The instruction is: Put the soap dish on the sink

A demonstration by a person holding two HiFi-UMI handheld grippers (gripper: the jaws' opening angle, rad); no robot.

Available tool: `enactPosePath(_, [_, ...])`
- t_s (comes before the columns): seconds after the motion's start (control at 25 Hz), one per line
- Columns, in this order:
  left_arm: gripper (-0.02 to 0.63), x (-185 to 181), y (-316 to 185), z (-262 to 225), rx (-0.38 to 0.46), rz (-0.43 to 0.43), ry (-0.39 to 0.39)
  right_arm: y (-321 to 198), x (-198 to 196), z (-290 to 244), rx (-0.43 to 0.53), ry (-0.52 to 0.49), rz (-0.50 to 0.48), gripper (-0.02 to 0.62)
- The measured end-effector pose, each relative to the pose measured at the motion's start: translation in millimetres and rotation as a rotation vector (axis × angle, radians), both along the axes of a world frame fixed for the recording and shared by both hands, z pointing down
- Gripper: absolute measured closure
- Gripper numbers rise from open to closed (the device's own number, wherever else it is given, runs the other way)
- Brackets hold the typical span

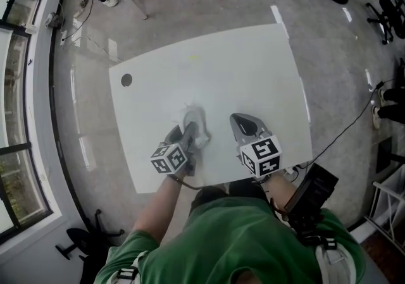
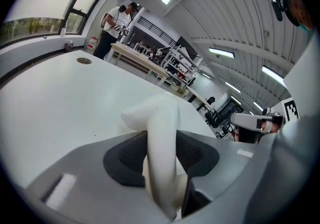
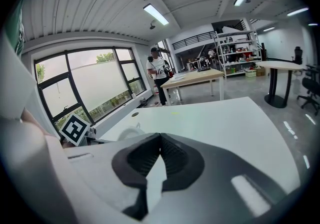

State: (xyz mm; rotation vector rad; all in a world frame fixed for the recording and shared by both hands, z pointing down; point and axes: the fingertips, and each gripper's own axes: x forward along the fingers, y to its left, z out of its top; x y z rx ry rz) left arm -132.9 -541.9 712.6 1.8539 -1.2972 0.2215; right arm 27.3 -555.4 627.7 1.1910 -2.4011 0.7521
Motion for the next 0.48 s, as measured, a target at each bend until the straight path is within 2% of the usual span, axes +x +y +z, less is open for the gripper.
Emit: enactPosePath(0.48, [0.375,-20.3,4.4,13.4,-0.089,0.006,-0.08,-4.0,-5.4,-5.9,0.0,-0.005,-0.007,0.592])
